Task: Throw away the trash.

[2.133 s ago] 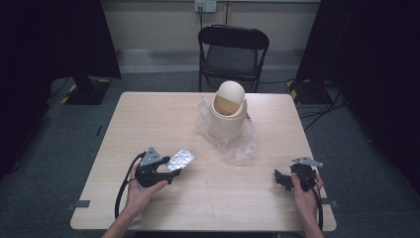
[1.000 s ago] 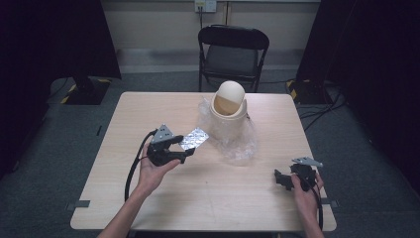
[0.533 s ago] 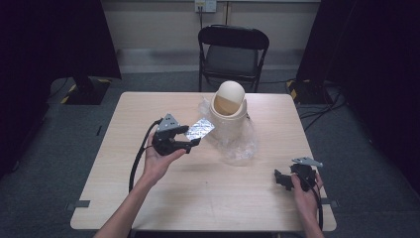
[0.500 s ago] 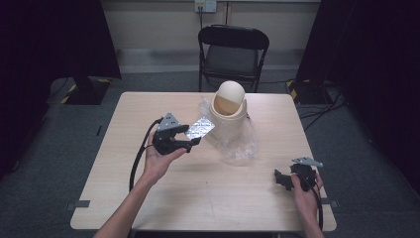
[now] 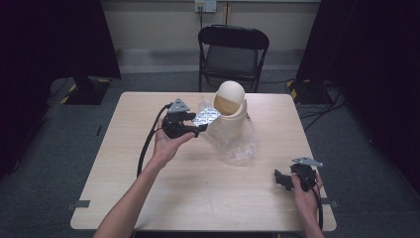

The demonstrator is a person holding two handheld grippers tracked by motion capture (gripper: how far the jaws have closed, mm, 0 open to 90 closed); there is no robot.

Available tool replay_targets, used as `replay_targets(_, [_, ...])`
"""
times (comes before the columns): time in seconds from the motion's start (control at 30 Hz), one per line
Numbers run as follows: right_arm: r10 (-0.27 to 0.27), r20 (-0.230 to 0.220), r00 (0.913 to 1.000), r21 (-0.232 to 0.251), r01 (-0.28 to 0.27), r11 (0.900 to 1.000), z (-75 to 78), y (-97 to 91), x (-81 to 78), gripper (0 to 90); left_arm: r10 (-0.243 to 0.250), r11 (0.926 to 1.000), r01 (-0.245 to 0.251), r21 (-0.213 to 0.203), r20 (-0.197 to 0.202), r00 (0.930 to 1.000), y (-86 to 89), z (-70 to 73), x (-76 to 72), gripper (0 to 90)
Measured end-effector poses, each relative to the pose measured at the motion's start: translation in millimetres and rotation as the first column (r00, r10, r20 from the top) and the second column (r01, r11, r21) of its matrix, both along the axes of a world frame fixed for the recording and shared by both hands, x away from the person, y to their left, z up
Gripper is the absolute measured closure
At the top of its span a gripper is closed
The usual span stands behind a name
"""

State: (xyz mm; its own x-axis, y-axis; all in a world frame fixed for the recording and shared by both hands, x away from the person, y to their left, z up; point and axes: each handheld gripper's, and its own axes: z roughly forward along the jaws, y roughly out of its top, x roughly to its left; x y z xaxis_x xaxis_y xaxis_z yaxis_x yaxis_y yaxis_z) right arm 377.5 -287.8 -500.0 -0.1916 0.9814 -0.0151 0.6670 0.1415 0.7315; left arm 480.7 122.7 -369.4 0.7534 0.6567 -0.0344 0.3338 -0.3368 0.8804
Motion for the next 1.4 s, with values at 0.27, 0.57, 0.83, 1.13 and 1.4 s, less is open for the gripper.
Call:
replay_targets(0.27, [-0.001,0.000,1.0000,0.000,0.001,1.0000,0.0,0.0,0.0,9.8,-0.008,0.9993,0.008,0.038,-0.019,0.9998,-18.7,-2.6,20.0,34.1])
replay_targets(0.57, [0.000,0.000,1.0000,0.000,0.000,1.0000,0.0,0.0,0.0,9.8,-0.005,0.9975,0.007,0.071,-0.017,0.9998,-31.8,-2.5,28.5,34.1])
replay_targets(0.83, [-0.001,0.000,1.0000,0.000,0.001,1.0000,0.0,0.0,0.0,9.8,-0.003,0.9985,0.003,0.054,-0.006,1.0000,-35.6,5.6,33.1,34.1])
replay_targets(1.13, [0.000,0.000,1.0000,0.000,0.000,1.0000,0.0,0.0,0.0,9.8,0.004,0.9990,-0.004,0.044,-0.009,1.0000,-42.5,7.6,40.3,34.1])
replay_targets(1.4, [0.000,0.000,1.0000,0.000,0.000,1.0000,0.0,0.0,0.0,9.8,0.001,0.9987,-0.001,0.051,-0.006,1.0000,-52.3,11.3,45.8,34.6])
